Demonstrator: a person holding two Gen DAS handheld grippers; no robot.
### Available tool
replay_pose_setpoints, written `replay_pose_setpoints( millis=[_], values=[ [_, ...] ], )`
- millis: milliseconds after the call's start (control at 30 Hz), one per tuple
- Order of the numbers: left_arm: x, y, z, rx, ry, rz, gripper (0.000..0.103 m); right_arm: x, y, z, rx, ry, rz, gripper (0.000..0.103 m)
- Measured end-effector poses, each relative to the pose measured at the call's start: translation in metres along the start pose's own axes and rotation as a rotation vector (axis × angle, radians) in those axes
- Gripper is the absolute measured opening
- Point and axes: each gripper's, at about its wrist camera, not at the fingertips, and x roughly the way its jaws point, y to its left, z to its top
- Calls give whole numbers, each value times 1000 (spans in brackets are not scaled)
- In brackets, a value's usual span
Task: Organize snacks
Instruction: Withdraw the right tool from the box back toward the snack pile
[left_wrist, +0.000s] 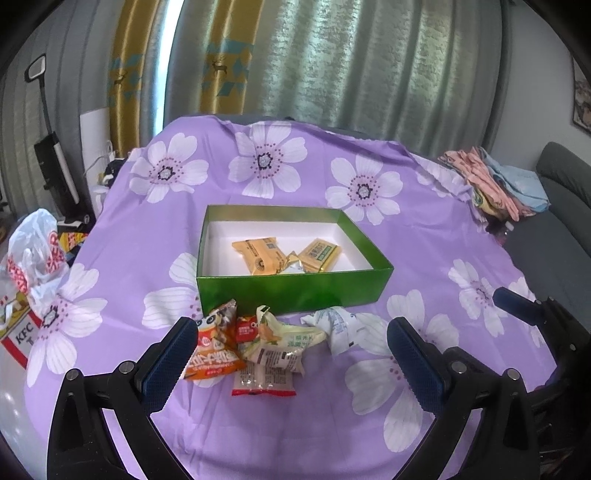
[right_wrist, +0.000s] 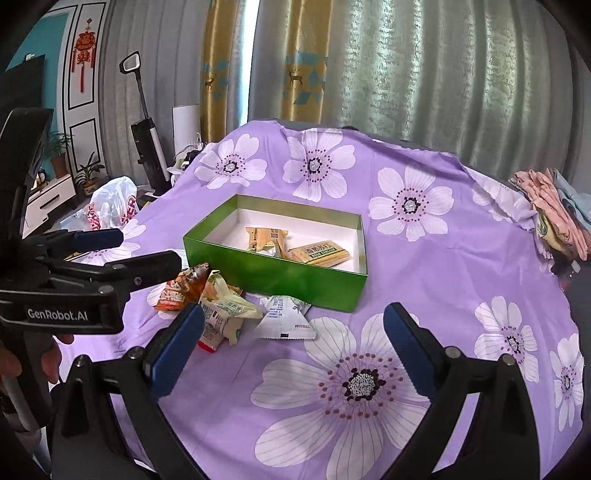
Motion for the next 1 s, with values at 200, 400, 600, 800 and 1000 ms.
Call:
replay_pose_setpoints(
  millis=[200,400,600,800,1000],
  values=[
    [-6,2,-4,-7,1,1,102,-8,4,-2,-8,-6,3,99],
    [-9,5,-10,-18,13,-3,102,-9,10,-5,-18,7,6,99],
    [-4,16,-17,-53,39,-14,102,-3,13,-11,-7,29,22,99],
    [4,36,-32,-90,80,-26,102,12,10,-25,28,80,79,99],
    [19,56,-59,-127,139,-78,102,29,17,-45,46,116,185,98]
  ],
)
